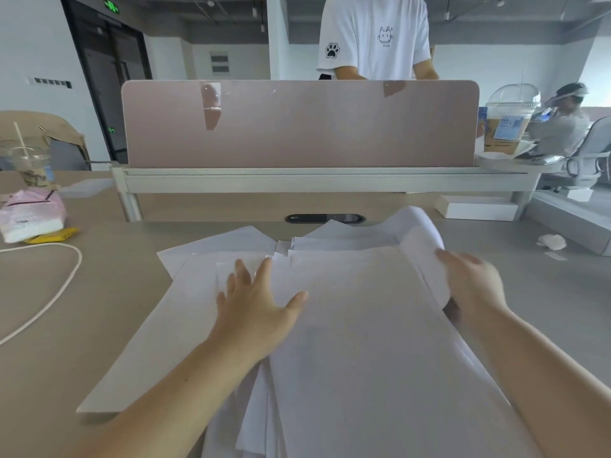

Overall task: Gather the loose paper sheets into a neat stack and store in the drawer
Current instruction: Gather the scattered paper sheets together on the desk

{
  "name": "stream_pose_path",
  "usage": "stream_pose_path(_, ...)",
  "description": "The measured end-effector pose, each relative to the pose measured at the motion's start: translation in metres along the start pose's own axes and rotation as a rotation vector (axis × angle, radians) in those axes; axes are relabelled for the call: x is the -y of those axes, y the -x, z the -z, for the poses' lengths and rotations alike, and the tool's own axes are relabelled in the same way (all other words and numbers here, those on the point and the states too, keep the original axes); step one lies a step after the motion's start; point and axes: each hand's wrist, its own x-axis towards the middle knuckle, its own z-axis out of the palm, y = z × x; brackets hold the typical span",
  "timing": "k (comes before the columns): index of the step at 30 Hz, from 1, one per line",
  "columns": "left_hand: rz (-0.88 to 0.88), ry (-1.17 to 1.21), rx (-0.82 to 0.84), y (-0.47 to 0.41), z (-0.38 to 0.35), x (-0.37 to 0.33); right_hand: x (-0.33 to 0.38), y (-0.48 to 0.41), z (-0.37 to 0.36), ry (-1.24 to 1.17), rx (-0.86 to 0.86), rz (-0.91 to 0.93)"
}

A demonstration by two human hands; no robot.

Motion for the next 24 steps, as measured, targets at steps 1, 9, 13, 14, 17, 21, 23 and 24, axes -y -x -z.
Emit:
stream_pose_path(1, -0.067, -0.070, -0.028, 0.002, 0.000, 0.000, 0.004, -0.003, 0.006, -0.185, -0.040, -0.105)
stream_pose_path(9, -0.348, -0.210, 0.233, 0.011, -0.014, -0.007, 0.010, 0.008, 0.020, -0.266, 0.242, -0.319)
stream_pose_path(13, -0.271, -0.237, 0.234, 0.003, -0.014, 0.001, 0.017, 0.016, 0.020, 0.099, 0.292, -0.262)
stream_pose_path(14, -0.244, -0.244, 0.246, 0.001, -0.015, 0.004, 0.017, 0.017, 0.020, 0.123, 0.300, -0.251)
stream_pose_path(17, -0.208, -0.272, 0.279, -0.004, -0.018, 0.007, 0.015, 0.019, 0.013, 0.002, 0.249, -0.212)
stream_pose_path(21, -0.204, -0.283, 0.281, -0.004, -0.018, 0.007, 0.005, 0.008, 0.003, -0.237, 0.128, -0.261)
stream_pose_path(23, -0.210, -0.291, 0.285, -0.001, -0.016, 0.006, 0.000, 0.000, -0.002, -0.313, 0.142, -0.323)
stream_pose_path(24, -0.209, -0.295, 0.294, -0.001, -0.015, 0.006, -0.002, -0.003, -0.005, -0.322, 0.136, -0.317)
